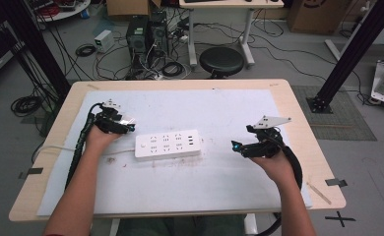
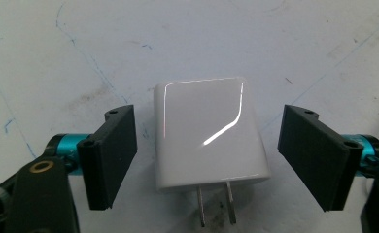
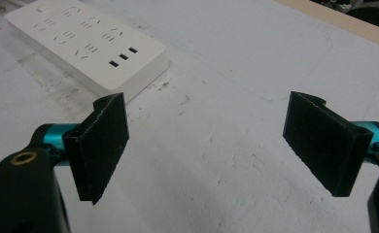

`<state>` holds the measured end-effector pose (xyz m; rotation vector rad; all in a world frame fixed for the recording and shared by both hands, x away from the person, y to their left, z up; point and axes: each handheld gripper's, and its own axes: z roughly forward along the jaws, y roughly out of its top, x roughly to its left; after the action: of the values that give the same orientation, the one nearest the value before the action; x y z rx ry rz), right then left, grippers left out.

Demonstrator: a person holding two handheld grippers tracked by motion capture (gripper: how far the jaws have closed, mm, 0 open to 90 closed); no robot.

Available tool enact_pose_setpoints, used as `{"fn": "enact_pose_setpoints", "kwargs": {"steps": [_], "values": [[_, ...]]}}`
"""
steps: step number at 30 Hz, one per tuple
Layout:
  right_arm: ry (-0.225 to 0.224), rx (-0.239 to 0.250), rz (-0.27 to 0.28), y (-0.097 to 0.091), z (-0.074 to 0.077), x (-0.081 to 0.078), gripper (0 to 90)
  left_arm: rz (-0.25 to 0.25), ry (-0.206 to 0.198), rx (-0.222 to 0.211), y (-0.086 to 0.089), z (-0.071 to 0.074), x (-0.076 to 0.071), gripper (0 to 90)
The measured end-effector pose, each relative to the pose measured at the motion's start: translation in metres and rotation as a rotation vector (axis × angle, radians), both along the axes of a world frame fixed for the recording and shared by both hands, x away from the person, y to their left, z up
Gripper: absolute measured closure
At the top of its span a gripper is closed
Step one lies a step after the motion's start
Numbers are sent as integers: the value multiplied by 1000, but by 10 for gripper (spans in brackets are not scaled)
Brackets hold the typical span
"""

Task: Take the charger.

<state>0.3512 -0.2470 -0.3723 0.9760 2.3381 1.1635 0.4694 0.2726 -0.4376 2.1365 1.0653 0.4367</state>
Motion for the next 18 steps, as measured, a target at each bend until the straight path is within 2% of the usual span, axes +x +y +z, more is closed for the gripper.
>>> {"fn": "enact_pose_setpoints", "kwargs": {"steps": [8,13,18], "values": [[0,3,8,-2,0,-1,170,0,8,1,-1,-3,1,306],[3,4,5,-2,0,-1,170,-2,0,40,-4,-5,0,348],[1,-2,12,-1,-1,-1,170,1,-1,28,-4,-5,0,422]]}}
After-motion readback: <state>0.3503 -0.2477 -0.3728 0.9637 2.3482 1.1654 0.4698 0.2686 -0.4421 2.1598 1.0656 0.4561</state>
